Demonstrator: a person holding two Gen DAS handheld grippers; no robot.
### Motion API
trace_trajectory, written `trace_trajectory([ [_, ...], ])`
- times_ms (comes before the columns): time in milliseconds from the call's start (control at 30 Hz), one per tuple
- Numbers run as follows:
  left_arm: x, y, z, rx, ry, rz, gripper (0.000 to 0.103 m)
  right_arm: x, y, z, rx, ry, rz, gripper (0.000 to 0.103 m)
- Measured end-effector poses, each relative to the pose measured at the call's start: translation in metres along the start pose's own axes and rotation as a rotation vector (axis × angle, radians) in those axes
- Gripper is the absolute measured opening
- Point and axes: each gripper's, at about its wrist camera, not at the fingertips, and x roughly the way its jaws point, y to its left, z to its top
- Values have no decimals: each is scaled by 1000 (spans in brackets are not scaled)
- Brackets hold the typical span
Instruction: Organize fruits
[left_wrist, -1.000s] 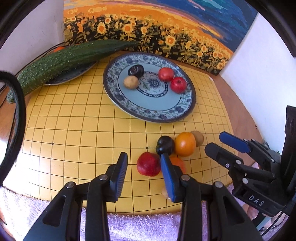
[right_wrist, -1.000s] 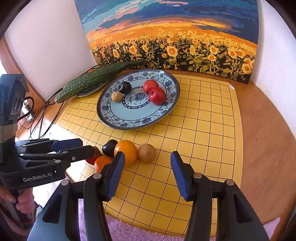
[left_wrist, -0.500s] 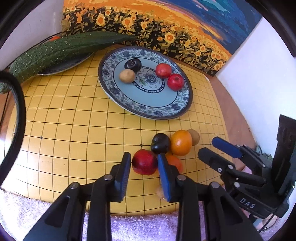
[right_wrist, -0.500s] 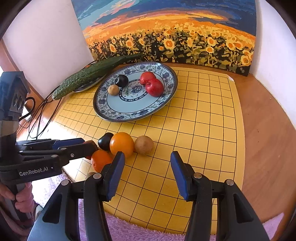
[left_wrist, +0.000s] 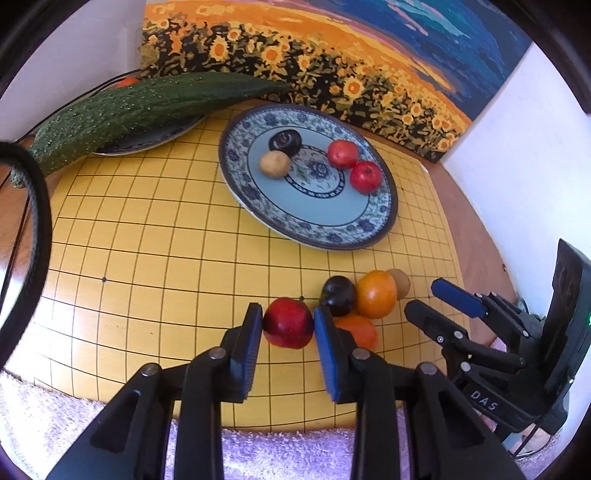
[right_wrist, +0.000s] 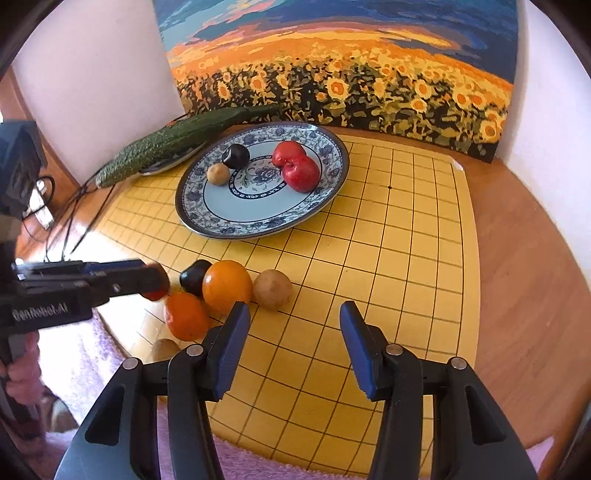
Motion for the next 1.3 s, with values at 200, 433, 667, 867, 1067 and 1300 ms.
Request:
trace_trajectory([
  [200,1,3,1,-7,-3,10,30,14,3,2,-51,25,-8,42],
  [433,1,4,1,-9,-6,17,30,23,7,9,-129,15,-5,42],
  [667,2,4,3,-8,0,20,30,26,11,11,-192,-1,6,32],
  [867,2,4,5,-11,-2,24,30,26,9,13,-169,-8,20,27],
  [1067,-1,6,6,-18,-9,23,30,21,3,12,-125,-18,20,27],
  [1300,-5,4,10,-12,-29,20,30,11,1,14,-108,-39,14,27],
])
